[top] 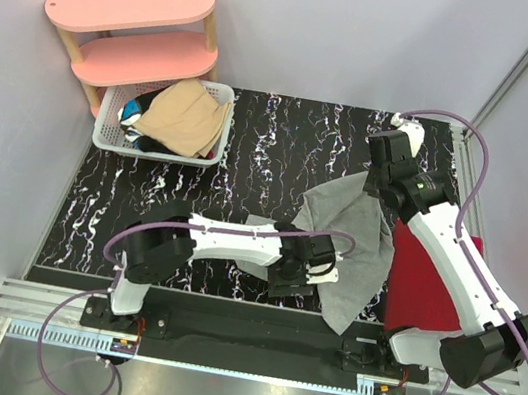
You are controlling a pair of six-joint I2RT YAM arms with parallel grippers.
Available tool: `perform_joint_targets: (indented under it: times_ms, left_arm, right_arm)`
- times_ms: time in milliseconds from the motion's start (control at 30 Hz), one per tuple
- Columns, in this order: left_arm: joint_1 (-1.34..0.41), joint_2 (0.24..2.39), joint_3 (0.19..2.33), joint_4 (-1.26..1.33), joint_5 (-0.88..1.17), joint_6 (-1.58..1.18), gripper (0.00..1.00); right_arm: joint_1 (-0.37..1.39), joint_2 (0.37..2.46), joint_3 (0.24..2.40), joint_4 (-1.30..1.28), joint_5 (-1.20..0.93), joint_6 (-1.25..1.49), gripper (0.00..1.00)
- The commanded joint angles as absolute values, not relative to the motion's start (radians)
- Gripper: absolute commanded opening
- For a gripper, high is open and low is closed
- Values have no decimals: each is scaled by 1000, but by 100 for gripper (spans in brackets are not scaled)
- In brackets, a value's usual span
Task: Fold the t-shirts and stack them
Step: Flatten out the tshirt
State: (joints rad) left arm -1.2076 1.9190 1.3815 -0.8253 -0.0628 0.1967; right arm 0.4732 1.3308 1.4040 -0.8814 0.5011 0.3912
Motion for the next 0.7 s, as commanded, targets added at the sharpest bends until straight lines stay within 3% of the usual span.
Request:
perform_joint_targets:
  times_ms: [0, 67, 100, 167, 200, 233, 267, 667]
  left_arm:
    - [-1207, 1951, 1420, -770, -129, 178, 68]
    - [-1207, 1960, 1419, -770, -118, 187, 60]
    - [-1207, 1968, 1419, -770, -118, 190, 48]
    - [-1206, 1974, 1422, -770, -124, 195, 34]
    - [-1207, 1968, 1422, -772, -126, 201, 15]
    - [-1204, 1959, 1422, -773, -144, 210, 5]
    - [-1203, 1948, 1420, -776, -155, 216, 0]
    - [-957, 1384, 1286, -985, -193, 337, 2]
  right_arm:
    - [468, 1327, 1391, -830, 462, 417, 0]
    - [469, 1324, 1388, -822, 457, 417, 0]
    - [468, 1324, 1387, -819, 457, 416, 0]
    - [468, 1322, 1384, -818, 453, 417, 0]
    - [468, 1319, 1382, -815, 453, 416, 0]
    - [468, 1318, 1379, -815, 451, 416, 0]
    - [468, 1319, 1376, -815, 453, 414, 0]
    - [468, 1273, 1355, -813, 471, 410, 0]
